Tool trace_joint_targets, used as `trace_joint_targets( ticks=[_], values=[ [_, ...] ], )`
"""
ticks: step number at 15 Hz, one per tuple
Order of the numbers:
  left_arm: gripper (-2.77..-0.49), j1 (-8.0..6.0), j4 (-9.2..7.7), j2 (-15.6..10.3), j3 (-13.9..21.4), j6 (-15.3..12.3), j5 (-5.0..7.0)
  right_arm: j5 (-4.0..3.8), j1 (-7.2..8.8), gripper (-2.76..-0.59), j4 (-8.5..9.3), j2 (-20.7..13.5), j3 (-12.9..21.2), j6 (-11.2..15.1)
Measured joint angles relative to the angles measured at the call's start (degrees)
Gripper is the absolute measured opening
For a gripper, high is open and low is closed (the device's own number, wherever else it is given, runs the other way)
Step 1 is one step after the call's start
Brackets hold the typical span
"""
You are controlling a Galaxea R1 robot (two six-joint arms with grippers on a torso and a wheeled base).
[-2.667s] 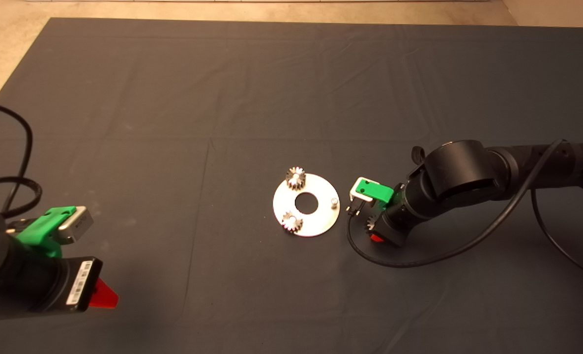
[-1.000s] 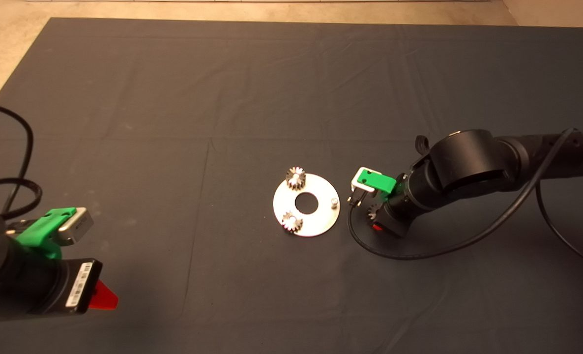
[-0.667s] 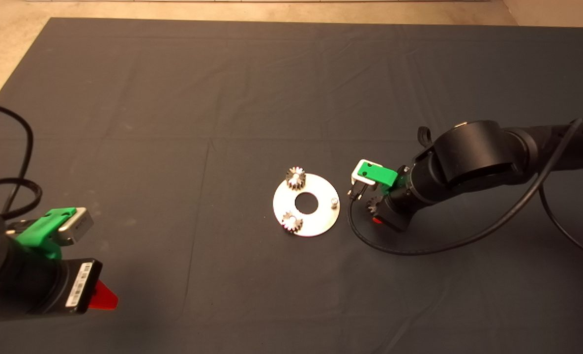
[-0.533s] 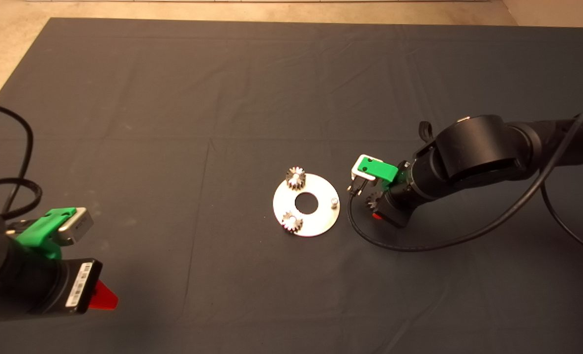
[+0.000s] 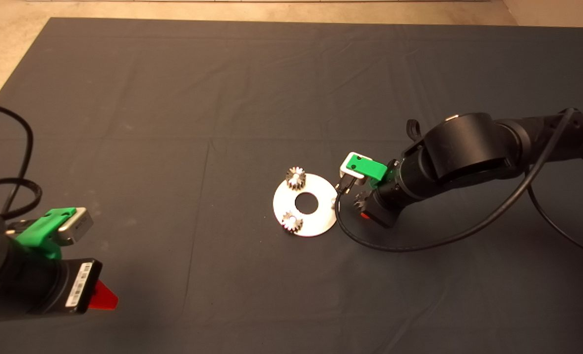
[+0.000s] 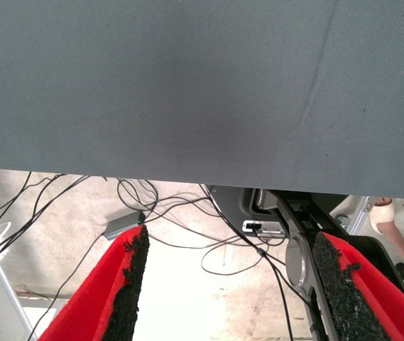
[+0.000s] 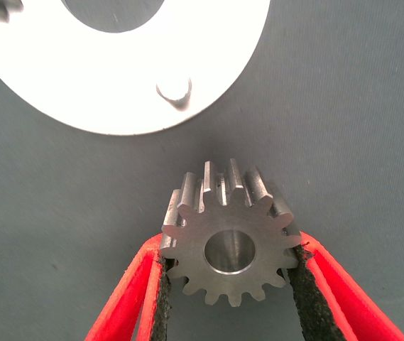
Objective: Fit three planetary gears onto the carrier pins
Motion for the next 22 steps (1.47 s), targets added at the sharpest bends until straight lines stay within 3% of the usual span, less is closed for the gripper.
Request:
trace_joint_targets(
  ticks=[6, 10, 16, 22],
  values=[
    [-1.66, 0.0, 0.0, 0.0, 0.0, 0.0, 0.0, -0.11, 0.48, -2.32, 0.0, 3.4, 0.0, 5.6],
    [-1.66, -0.01, 0.0, 0.0, 0.0, 0.0, 0.0, -0.09, 0.48, -2.32, 0.0, 5.2, -0.9, 7.6],
    [-1.66, -0.01, 0.0, 0.0, 0.0, 0.0, 0.0, -0.11, 0.48, -2.32, 0.02, 7.5, -5.8, 8.2],
    [-1.66, 0.0, 0.0, 0.0, 0.0, 0.0, 0.0, -0.13, 0.47, -2.32, 0.02, 8.6, -8.3, 8.2]
  ],
)
